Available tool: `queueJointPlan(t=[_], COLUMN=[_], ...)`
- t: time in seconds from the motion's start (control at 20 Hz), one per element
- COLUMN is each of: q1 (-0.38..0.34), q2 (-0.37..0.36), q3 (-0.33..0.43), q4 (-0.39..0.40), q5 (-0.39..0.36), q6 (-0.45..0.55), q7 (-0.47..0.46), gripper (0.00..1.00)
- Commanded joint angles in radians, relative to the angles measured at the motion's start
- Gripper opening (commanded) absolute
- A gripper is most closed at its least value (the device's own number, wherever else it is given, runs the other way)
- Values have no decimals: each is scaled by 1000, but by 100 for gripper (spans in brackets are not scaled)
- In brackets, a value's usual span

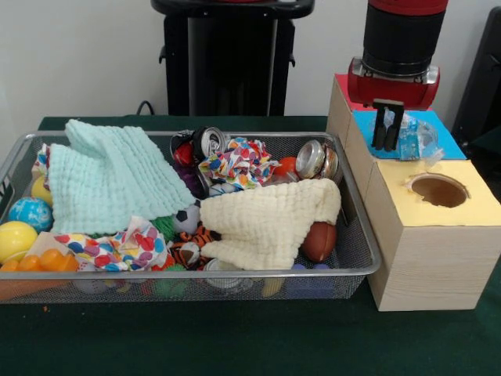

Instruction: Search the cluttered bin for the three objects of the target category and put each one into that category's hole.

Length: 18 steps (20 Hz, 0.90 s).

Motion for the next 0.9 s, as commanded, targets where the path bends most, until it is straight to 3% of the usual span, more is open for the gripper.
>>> queueJointPlan(t=[0.05,0.9], q1=[13,7], q2=[13,7], q3=[80,73], q4=[34,53], q5=[43,47], q6=[107,100], q7=[50,46], gripper=[0,0])
